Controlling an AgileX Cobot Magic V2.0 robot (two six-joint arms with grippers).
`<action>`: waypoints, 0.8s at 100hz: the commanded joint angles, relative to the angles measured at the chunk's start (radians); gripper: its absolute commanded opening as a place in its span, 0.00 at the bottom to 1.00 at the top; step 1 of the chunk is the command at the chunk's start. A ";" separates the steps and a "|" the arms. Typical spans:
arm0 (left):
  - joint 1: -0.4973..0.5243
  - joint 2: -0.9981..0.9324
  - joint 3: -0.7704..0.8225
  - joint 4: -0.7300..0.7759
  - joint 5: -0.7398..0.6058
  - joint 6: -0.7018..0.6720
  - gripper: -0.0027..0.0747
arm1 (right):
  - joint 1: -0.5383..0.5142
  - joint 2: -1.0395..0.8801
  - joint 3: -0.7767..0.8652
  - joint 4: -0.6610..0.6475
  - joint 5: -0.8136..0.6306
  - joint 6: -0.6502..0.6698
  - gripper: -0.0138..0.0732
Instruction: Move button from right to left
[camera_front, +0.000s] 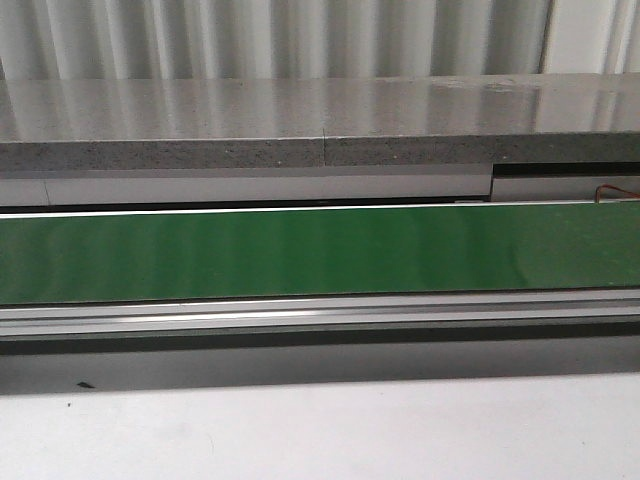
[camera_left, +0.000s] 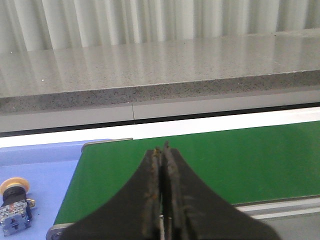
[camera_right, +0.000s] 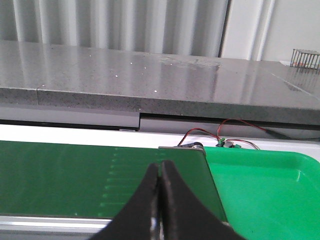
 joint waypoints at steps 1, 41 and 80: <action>-0.006 -0.031 0.040 -0.003 -0.078 -0.008 0.01 | -0.007 -0.025 0.020 0.008 -0.097 0.005 0.08; -0.006 -0.031 0.040 -0.003 -0.078 -0.008 0.01 | -0.007 -0.061 0.019 0.020 -0.035 0.005 0.08; -0.006 -0.031 0.040 -0.003 -0.078 -0.008 0.01 | -0.007 -0.061 0.019 0.020 -0.035 0.005 0.08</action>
